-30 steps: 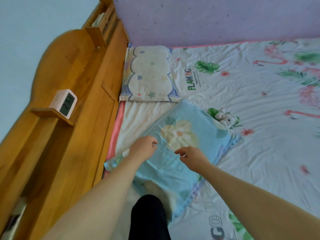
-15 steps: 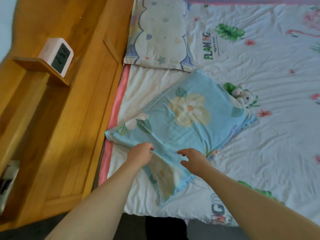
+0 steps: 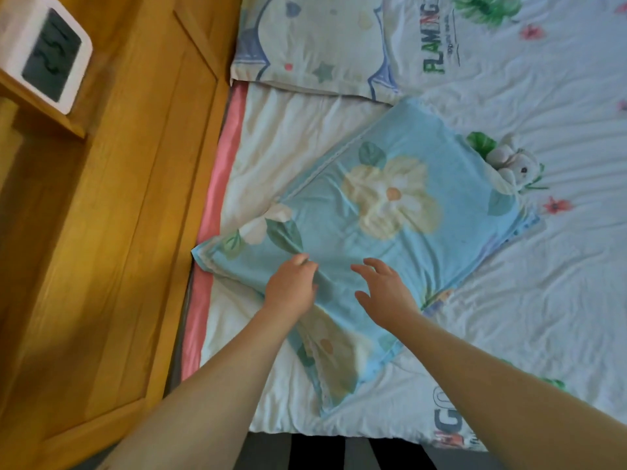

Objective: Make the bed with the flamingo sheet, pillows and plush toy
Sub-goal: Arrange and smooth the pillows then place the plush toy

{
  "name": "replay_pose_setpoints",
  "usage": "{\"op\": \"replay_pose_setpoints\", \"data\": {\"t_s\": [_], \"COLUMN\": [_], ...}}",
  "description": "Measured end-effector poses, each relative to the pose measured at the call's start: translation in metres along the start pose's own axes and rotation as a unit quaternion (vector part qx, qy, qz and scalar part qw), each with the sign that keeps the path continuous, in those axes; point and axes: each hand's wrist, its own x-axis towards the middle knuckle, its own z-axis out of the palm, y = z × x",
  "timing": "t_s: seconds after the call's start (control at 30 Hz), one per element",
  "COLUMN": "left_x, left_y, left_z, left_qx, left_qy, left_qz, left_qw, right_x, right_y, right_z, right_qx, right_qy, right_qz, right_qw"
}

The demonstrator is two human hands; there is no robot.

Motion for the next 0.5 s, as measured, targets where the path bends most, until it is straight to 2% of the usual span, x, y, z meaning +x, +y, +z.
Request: {"op": "replay_pose_setpoints", "data": {"t_s": [0.13,0.3,0.4,0.5], "left_x": [0.011,0.038,0.074,0.120], "left_y": [0.000,0.018,0.033,0.051], "left_z": [0.012,0.013,-0.003,-0.023], "left_qx": [-0.018,0.116,0.095,0.070], "left_qy": [0.040,0.113,0.136,0.145], "left_qz": [-0.045,-0.017,-0.019,-0.067], "left_qw": [0.998,0.987,0.986,0.985], "right_x": [0.015,0.044,0.059,0.077], "right_y": [0.015,0.044,0.059,0.083], "right_z": [-0.010,-0.028,-0.040,-0.064], "right_qx": [-0.014,-0.030,-0.058,-0.115], "right_qy": [0.008,0.022,0.035,0.042], "right_qz": [-0.008,-0.019,-0.043,-0.080], "right_qw": [1.000,0.999,0.997,0.989]}}
